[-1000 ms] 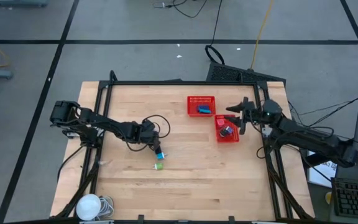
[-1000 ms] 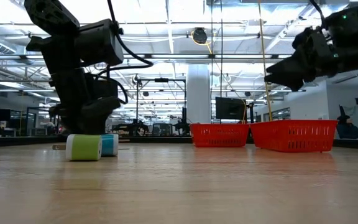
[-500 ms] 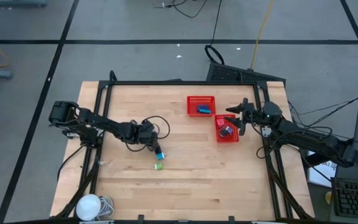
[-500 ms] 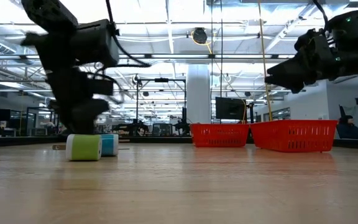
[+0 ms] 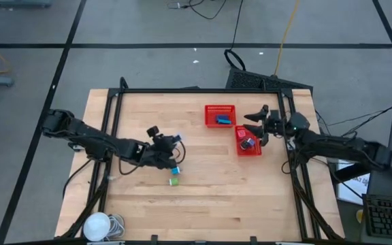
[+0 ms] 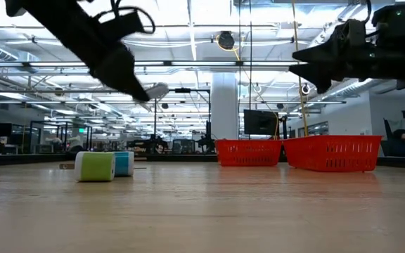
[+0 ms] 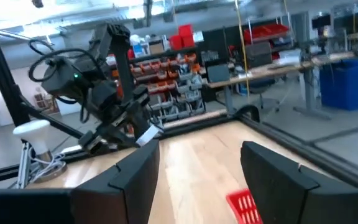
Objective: Pick & Place Office items
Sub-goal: Put the white digital clock into the top red bin
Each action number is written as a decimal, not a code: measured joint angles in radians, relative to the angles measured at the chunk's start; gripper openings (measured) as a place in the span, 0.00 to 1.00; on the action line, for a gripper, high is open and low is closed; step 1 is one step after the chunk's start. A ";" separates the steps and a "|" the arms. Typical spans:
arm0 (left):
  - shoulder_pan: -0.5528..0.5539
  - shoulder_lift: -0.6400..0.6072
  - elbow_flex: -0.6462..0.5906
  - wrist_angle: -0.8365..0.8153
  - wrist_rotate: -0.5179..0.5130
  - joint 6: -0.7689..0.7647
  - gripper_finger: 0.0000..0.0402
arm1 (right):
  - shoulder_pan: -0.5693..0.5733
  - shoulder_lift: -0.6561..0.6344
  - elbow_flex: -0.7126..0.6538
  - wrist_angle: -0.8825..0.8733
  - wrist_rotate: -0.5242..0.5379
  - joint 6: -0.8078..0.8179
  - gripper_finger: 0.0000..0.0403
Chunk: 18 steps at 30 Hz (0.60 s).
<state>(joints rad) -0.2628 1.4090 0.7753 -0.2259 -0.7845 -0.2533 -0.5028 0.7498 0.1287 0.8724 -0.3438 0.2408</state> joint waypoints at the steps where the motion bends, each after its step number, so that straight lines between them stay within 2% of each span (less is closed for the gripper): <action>1: -0.001 0.000 0.000 0.041 0.001 0.021 0.39 | 0.024 0.030 0.000 0.034 0.022 -0.015 0.53; 4: -0.001 0.003 0.000 0.157 0.022 0.111 0.39 | 0.097 0.127 0.012 0.132 0.057 -0.071 0.53; 8: 0.012 0.002 0.001 0.315 0.133 0.220 0.39 | 0.175 0.254 0.068 0.182 0.058 -0.145 0.53; 12: 0.030 0.001 0.001 0.441 0.235 0.257 0.39 | 0.242 0.379 0.148 0.181 0.060 -0.200 0.53; 18: 0.029 0.001 0.001 0.575 0.277 0.328 0.39 | 0.322 0.553 0.288 0.188 0.063 -0.211 0.55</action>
<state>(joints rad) -0.2340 1.4104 0.7761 0.3495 -0.5074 0.0747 -0.1812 1.3025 0.4169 1.0600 -0.2810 0.0294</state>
